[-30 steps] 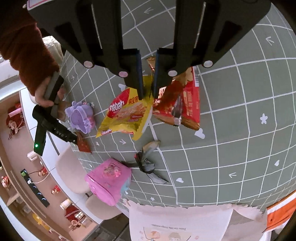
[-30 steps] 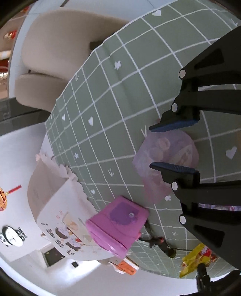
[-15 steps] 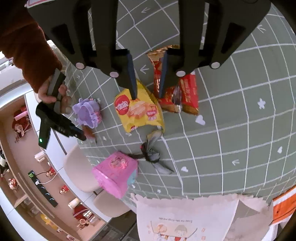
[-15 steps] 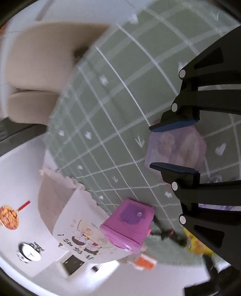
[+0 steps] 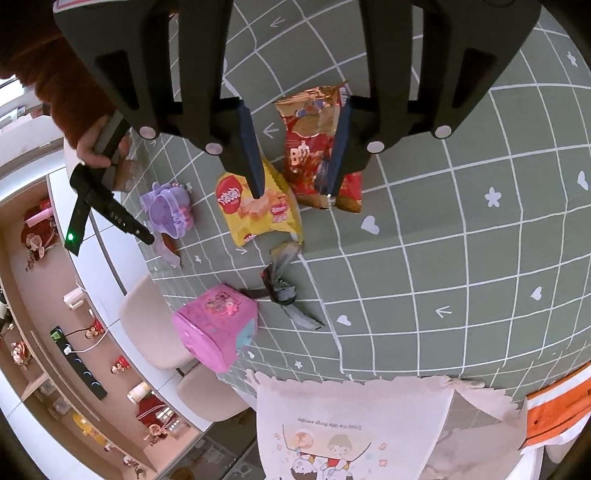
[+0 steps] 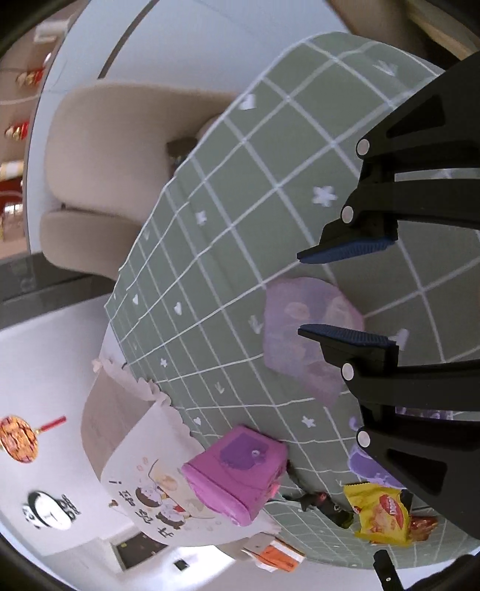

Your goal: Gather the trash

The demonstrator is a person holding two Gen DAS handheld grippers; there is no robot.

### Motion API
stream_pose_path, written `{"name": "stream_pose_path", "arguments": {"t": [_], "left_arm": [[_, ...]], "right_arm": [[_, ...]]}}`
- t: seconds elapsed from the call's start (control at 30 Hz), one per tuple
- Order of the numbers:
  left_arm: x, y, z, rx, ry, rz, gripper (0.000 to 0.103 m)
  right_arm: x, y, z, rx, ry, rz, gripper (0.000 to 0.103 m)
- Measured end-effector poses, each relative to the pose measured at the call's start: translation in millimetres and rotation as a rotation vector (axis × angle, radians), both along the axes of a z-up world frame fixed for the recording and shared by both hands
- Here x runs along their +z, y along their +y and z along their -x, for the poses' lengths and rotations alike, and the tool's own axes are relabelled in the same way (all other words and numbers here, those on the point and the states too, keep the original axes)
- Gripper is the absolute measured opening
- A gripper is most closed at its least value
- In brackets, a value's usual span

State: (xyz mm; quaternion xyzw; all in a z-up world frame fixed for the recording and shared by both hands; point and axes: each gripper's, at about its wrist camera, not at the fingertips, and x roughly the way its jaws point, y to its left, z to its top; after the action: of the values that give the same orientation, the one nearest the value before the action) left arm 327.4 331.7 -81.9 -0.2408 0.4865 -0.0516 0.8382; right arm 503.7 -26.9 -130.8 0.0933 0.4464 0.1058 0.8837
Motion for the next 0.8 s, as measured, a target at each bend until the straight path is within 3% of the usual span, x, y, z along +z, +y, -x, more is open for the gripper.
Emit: {"name": "stream_pose_path", "arguments": {"t": [0.13,0.3,0.33,0.4,0.7,0.8], "left_arm": [[-2,8,-4,-0.003,-0.007,0.019,0.038],[-6,14,-10,-0.027,-0.012,0.040,0.038],[-7,16,-11,-0.032,-0.012,0.045,0.038],[-8,17,-13,-0.040,-0.011,0.057,0.039],[-17,2,-33,-0.104,-0.034,0.091,0.040],[-27,-10,-46,-0.094,0.003,0.067,0.040]], "right_arm": [[-9,10,18,-0.056,0.012,-0.036,0.033],[-10,28,13,-0.084,0.004,0.017,0.032],[-9,31,11,-0.076,0.009,0.023,0.017],[-7,40,9,-0.061,0.018,0.066,0.007],[44,48,40,-0.044,-0.065,0.159,0.003],[63,33,56,-0.071,-0.080,0.174,0.003]]}}
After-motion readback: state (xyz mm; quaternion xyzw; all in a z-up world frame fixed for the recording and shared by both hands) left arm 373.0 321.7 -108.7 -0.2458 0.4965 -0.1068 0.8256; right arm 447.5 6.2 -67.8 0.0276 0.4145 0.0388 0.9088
